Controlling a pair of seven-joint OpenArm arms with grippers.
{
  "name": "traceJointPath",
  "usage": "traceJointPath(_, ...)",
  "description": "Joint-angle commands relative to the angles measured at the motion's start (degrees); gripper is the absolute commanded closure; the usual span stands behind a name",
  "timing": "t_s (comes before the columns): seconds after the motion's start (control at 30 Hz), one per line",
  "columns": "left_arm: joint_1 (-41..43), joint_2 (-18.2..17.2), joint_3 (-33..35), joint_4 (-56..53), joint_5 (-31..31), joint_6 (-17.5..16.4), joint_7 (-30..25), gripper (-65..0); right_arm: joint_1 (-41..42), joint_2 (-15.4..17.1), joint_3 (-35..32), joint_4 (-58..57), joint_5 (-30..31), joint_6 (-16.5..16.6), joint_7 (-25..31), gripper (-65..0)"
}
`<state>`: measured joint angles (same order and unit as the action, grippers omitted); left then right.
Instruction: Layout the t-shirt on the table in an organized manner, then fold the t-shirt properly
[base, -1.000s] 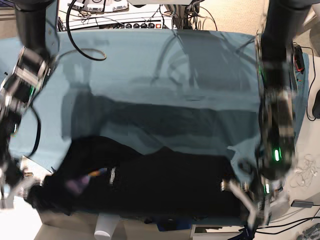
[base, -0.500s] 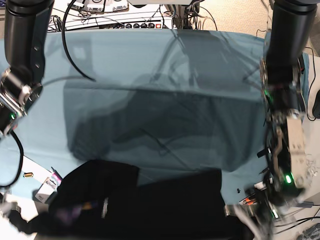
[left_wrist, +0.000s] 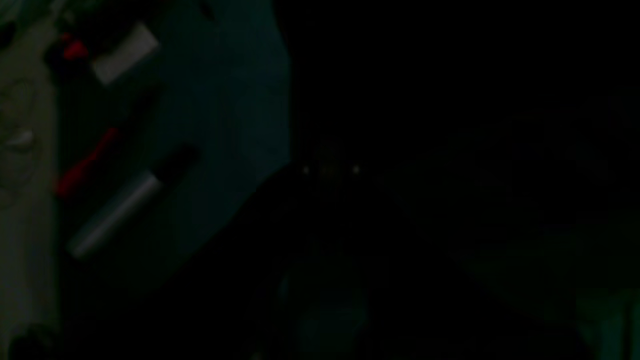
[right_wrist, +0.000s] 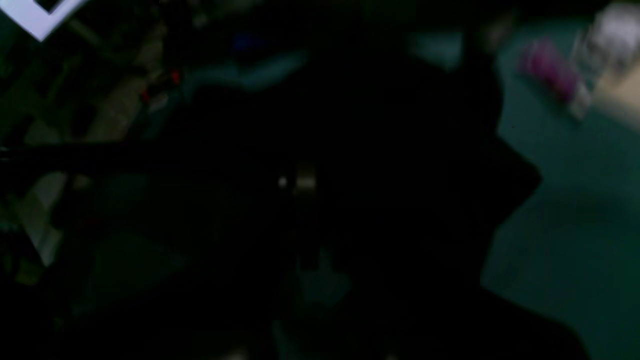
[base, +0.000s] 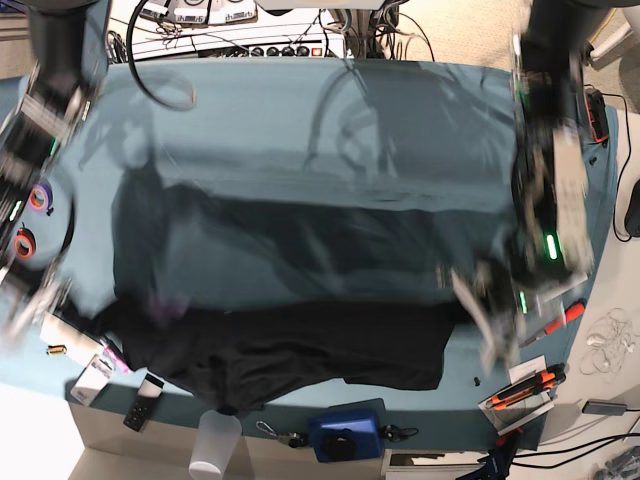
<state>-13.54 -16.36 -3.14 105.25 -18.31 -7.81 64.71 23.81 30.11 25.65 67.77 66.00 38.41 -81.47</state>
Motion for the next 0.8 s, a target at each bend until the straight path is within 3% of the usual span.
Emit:
traceJointPath(0.0,0.2,-0.5,-0.4,1.3,0.1,0.2,-0.5,0.0,-0.2,1.0,0.3,0.9,1.5,-0.1,1.5,0.0)
traceJointPath(0.1,5.0,-0.5,-0.4,1.4,0.1,-1.3,0.0,0.0,-6.0,0.8,0.3,0.9,1.5,0.2,1.5,0.0)
traceJointPath(0.43,17.9,-0.5,-0.4,1.4,0.1,-1.3,-2.7,0.0,-22.6,0.9,0.3,0.9,2.9,1.6,1.5,0.0)
traceJointPath(0.77,18.6,-0.7,-0.4,1.6,0.8,-1.3,-2.8,0.0,-25.1,0.9,0.3,0.9,11.4,1.6,1.5,0.0)
